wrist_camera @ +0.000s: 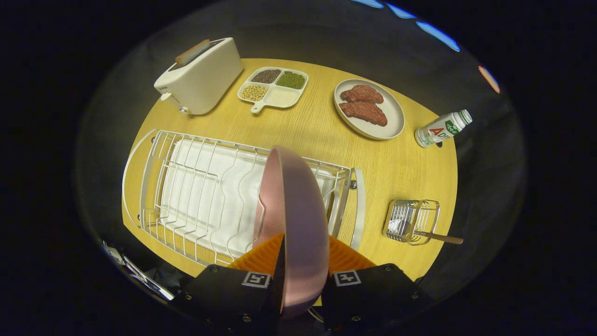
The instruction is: Take the plate from the dish rack, then take the spoon from the basket and place it into the plate.
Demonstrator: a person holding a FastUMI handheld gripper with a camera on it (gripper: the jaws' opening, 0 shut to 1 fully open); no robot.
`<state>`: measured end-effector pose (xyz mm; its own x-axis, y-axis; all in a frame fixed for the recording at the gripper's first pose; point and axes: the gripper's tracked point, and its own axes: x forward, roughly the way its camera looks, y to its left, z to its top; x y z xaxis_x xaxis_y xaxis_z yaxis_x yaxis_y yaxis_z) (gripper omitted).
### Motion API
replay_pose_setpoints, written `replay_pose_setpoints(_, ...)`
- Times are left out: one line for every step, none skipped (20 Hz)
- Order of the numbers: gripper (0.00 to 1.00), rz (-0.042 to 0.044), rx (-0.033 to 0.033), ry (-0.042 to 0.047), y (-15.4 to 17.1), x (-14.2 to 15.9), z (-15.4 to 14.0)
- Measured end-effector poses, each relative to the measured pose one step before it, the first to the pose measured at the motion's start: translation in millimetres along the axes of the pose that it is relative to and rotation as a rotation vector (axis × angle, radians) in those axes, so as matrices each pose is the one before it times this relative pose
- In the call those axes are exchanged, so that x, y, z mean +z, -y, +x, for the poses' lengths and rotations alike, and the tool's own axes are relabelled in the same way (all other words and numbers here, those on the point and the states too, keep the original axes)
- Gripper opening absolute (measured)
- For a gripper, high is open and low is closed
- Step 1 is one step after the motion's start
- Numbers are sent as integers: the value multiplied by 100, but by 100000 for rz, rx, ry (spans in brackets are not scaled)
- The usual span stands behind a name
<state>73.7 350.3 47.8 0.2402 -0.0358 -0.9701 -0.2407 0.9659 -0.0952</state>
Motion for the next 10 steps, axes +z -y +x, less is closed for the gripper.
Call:
replay_pose_setpoints(35,8,-72,-164,146,-74,-131)
replay_pose_setpoints(35,1894,413,-25,296,359,-161)
replay_pose_setpoints(35,2222,533,429,24,-61,163)
replay_pose_setpoints(25,-1307,581,-45,114,38,159)
replay_pose_setpoints(25,-73,41,169,69,231,-559)
replay_pose_setpoints(25,-284,-336,10,38,77,-15)
replay_pose_setpoints(25,-1170,-1023,314,65,127,-38)
replay_pose_setpoints(25,-1925,-1508,599,3,339,-132)
replay_pose_setpoints(25,-2725,-1666,545,-5,192,-89)
replay_pose_setpoints(25,-3316,-1644,159,-32,205,-281)
